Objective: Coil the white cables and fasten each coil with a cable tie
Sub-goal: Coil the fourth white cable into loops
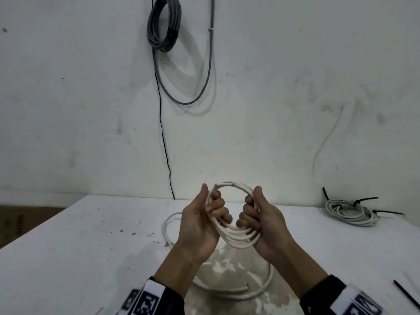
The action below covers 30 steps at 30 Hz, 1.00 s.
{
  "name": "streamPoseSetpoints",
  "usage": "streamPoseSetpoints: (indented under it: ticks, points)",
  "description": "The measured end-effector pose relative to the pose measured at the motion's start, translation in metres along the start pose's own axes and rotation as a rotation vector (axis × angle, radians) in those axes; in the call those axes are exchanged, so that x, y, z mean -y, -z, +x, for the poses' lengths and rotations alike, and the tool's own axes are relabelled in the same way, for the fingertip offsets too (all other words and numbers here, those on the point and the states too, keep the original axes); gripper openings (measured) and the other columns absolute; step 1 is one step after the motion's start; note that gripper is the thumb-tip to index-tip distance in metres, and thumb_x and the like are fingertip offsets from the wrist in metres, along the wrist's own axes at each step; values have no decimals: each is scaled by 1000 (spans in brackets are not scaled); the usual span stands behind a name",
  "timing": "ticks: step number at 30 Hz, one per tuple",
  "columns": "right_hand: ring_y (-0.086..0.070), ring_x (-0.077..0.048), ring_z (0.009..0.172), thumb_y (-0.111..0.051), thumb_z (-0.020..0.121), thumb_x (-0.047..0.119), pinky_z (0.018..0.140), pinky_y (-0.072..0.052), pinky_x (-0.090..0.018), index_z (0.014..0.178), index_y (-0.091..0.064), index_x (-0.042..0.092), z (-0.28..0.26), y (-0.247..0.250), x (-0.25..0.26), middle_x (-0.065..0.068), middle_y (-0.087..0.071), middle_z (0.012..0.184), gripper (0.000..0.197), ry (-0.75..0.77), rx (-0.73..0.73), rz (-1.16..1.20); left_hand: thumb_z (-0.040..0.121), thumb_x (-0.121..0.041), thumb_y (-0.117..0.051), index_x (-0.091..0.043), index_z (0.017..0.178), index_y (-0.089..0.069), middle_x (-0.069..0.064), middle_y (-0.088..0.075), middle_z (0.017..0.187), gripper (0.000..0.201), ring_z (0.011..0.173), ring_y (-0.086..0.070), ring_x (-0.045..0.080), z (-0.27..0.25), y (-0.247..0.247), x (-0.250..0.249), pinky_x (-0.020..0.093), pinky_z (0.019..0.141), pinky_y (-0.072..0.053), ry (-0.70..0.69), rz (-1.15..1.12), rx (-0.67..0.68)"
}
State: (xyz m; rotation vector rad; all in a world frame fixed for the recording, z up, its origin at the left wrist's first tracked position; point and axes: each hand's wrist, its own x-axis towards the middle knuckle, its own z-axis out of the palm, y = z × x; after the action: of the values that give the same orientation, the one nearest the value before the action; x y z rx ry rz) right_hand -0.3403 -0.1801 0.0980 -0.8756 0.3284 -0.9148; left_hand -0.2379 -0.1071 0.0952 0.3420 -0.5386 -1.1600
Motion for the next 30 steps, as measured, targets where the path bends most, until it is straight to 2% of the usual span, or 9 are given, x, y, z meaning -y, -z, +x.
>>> streamPoseSetpoints:
  ticks: [4, 9, 11, 14, 18, 21, 25, 27, 30]
  points:
    - [-18, -9, 34, -43, 95, 42, 41, -29, -21, 67, -42, 13, 3, 4, 7, 6, -21, 41, 40, 41, -98, 13, 90, -33, -43, -8, 90, -55, -5, -42, 49, 29, 44, -49, 8, -6, -3, 14, 29, 74, -50, -11, 96, -12]
    - [-19, -8, 31, -45, 94, 42, 34, -31, -20, 65, -43, 12, -5, 5, 18, 5, -21, 39, 42, -11, -9, -81, 96, -33, -37, -15, 59, -37, -9, -21, 34, 41, 25, -20, 4, -3, -11, 12, 18, 34, -29, 49, 162, -124]
    - [-18, -8, 31, -45, 95, 39, 32, -29, -20, 63, -40, 13, -8, 3, 24, 5, -21, 39, 41, -13, 27, -125, 94, -31, -38, -16, 52, -33, -8, -18, 31, 45, 24, -17, 5, -1, -15, 9, 18, 32, -24, 72, 215, -155]
    - [-18, -8, 29, -45, 94, 36, 31, -25, -18, 60, -37, 14, -11, 1, 32, 5, -20, 38, 42, -9, 44, -155, 91, -31, -37, -11, 59, -40, -4, -24, 35, 38, 27, -25, 9, -1, -20, 3, 21, 41, -37, 123, 270, -127]
    - [-14, -9, 31, -47, 95, 33, 34, -16, -17, 58, -34, 15, -15, 7, 47, 5, -18, 40, 43, 7, -8, -270, 93, -48, -33, -4, 109, -51, 13, -61, 80, 50, 69, -63, 28, 0, -20, -9, 40, 73, -48, 191, 572, -113]
    - [-13, -9, 34, -47, 94, 32, 35, -17, -16, 59, -34, 15, -20, 17, 53, 4, -16, 44, 41, -23, 6, -435, 93, -50, -35, -21, 130, -39, 4, -50, 132, 47, 114, -50, 17, 4, -21, -11, 37, 92, -40, -97, 1072, -136]
    - [-12, -9, 36, -47, 95, 31, 37, -16, -16, 59, -34, 15, -32, 29, 58, 5, -17, 44, 42, -69, 79, -582, 93, -45, -36, -30, 143, -26, -8, -37, 142, 52, 131, -30, 6, 3, -21, 6, 25, 107, -26, -359, 1732, 285]
    - [-13, -9, 35, -46, 95, 31, 38, -16, -16, 58, -35, 15, -38, 34, 62, 5, -18, 43, 42, -58, 87, -569, 98, -35, -34, -24, 139, -36, -2, -53, 128, 42, 119, -50, 11, 1, -24, 18, 26, 100, -38, -304, 1753, 389]
    - [-14, -9, 33, -47, 95, 33, 36, -18, -15, 56, -37, 14, -46, 45, 66, 5, -19, 41, 44, -20, 28, -474, 99, -29, -36, -13, 116, -54, -1, -57, 81, 29, 65, -63, 17, -2, -33, 43, 39, 69, -52, -205, 1461, 287]
